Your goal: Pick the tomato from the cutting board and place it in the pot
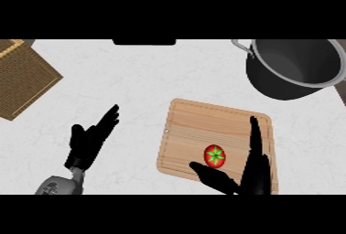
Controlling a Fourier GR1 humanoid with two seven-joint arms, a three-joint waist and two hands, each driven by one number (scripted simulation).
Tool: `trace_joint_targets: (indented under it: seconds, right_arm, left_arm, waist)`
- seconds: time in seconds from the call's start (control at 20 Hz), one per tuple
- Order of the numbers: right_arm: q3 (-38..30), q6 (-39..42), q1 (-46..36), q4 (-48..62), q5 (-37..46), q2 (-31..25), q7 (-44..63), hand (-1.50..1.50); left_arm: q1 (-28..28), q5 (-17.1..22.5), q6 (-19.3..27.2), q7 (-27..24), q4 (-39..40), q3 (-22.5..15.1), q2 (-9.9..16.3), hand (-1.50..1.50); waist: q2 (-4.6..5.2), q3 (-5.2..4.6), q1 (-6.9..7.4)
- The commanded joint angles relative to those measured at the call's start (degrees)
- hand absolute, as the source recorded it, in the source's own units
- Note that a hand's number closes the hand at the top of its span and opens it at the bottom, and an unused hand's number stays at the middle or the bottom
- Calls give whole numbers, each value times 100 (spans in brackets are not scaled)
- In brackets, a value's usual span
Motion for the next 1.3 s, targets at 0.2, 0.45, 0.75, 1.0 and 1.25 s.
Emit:
trace_joint_targets:
  seconds: [0.2, 0.45, 0.75, 1.0, 1.25]
  right_arm:
    - [142, 662, -707, 892, -464, 13, 1056, -150]
    - [183, 127, 528, 721, -358, -161, -18, -150]
    - [-71, -362, 697, 1009, -841, -287, -1013, -150]
    - [-10, -484, 755, 1054, -1960, -251, -2071, -150]
    - [-485, -514, 363, 1489, -3221, -100, -3348, -150]
  left_arm:
    - [-103, -60, -138, 117, 156, 86, -114, 0]
    - [4, -208, -236, 64, 45, 347, -131, 0]
    - [-64, -308, -164, 429, -287, 348, -400, 0]
    - [272, -438, -309, 14, -121, 360, -378, 0]
    - [346, -487, -480, -384, 170, 432, -364, 0]
  waist:
    - [0, 12, 11]
    - [-9, 14, -25]
    - [-9, 16, -18]
    - [-7, 17, -8]
    - [2, 20, 7]
